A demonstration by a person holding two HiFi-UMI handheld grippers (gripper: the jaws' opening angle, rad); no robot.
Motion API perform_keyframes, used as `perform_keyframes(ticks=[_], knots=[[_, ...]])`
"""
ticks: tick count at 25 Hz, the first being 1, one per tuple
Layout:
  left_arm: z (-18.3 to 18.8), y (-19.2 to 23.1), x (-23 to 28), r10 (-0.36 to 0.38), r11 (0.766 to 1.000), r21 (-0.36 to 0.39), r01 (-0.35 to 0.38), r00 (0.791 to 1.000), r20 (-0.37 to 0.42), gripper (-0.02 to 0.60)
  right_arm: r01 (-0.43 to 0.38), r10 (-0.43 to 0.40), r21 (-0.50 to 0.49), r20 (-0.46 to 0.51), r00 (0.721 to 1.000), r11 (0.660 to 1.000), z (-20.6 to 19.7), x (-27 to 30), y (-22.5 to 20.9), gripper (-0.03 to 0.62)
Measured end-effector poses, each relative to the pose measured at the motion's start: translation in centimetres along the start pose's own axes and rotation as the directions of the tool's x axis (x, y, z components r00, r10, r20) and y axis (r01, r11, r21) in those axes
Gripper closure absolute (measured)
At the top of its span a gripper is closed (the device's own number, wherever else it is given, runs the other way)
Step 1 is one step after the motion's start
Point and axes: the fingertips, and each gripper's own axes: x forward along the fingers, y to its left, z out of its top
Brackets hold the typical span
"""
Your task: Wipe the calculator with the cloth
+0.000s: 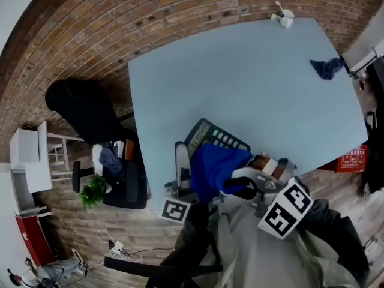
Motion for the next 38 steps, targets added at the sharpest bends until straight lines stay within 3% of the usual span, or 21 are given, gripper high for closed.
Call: perform_keyframes(ticks=[4, 6, 8, 11, 13, 16, 19, 21, 22, 25, 27, 29, 31, 35, 38], knots=[[0.4, 0.5, -0.1, 0.012, 1.000, -0.007, -0.012, 1.000, 0.012, 0.525, 0.221, -0.217, 0.102, -0.048, 0.975, 0.970, -4.2, -2.1, -5.6, 0.537], [0.6, 1.3, -0.2, 0.036, 0.999, -0.017, -0.036, 0.999, 0.020, 0.525, 0.264, -0.256, 0.124, -0.083, 0.963, 0.956, -6.1, -2.4, -6.9, 0.537], [0.4, 2.5, -0.3, 0.066, 0.997, -0.036, -0.065, 0.998, 0.025, 0.525, 0.215, -0.206, 0.141, -0.076, 0.976, 0.966, -6.4, -1.8, -5.7, 0.537], [0.1, 5.2, -1.1, 0.117, 0.990, -0.085, -0.114, 0.993, 0.035, 0.525, 0.038, -0.043, 0.195, 0.021, 0.999, 0.980, -4.6, 0.1, -1.2, 0.539], [0.0, 7.4, -1.9, 0.152, 0.981, -0.129, -0.146, 0.988, 0.039, 0.525, -0.045, 0.026, 0.233, 0.082, 0.996, 0.971, -4.6, 1.4, 0.8, 0.539], [-0.2, 10.5, -3.4, 0.218, 0.959, -0.197, -0.205, 0.975, 0.045, 0.517, -0.014, -0.036, 0.320, 0.149, 0.988, 0.947, -7.9, 2.7, -0.2, 0.539], [-0.1, 12.6, -4.7, 0.280, 0.926, -0.285, -0.248, 0.957, 0.077, 0.514, 0.105, -0.143, 0.421, 0.059, 0.988, 0.901, -12.6, 2.6, -2.4, 0.539], [0.0, 13.3, -5.2, 0.295, 0.903, -0.356, -0.240, 0.949, 0.108, 0.517, 0.133, -0.138, 0.401, -0.016, 0.990, 0.907, -14.3, 2.9, -2.4, 0.539], [0.0, 13.3, -5.3, 0.294, 0.897, -0.375, -0.232, 0.949, 0.115, 0.526, 0.104, -0.106, 0.371, -0.016, 0.994, 0.923, -13.9, 3.3, -1.7, 0.539], [-0.7, 12.2, -4.2, 0.251, 0.904, -0.377, -0.201, 0.964, 0.088, 0.528, 0.021, -0.032, 0.210, 0.047, 0.998, 0.978, -9.4, 4.6, 1.2, 0.539], [-1.2, 11.0, -3.4, 0.203, 0.903, -0.400, -0.156, 0.976, 0.077, 0.531, 0.071, -0.073, 0.052, 0.051, 0.996, 0.996, -7.3, 5.0, 2.0, 0.540], [-1.2, 10.0, -2.9, 0.155, 0.897, -0.430, -0.106, 0.985, 0.081, 0.532, 0.148, -0.144, -0.061, 0.063, 0.988, 0.987, -6.8, 4.8, 1.8, 0.540], [-1.1, 9.0, -2.3, 0.108, 0.892, -0.448, -0.062, 0.991, 0.078, 0.532, 0.230, -0.225, -0.035, 0.110, 0.968, 0.973, -6.7, 3.6, 0.3, 0.542], [-1.2, 6.8, -1.4, 0.015, 0.879, -0.477, 0.014, 0.998, 0.057, 0.534, 0.362, -0.369, 0.074, 0.223, 0.902, 0.929, -5.6, 0.8, -3.8, 0.542], [-1.6, 6.9, -1.2, 0.035, 0.866, -0.501, 0.003, 0.997, 0.065, 0.534, 0.332, -0.322, 0.000, 0.244, 0.915, 0.943, -4.6, 1.0, -2.6, 0.542]])
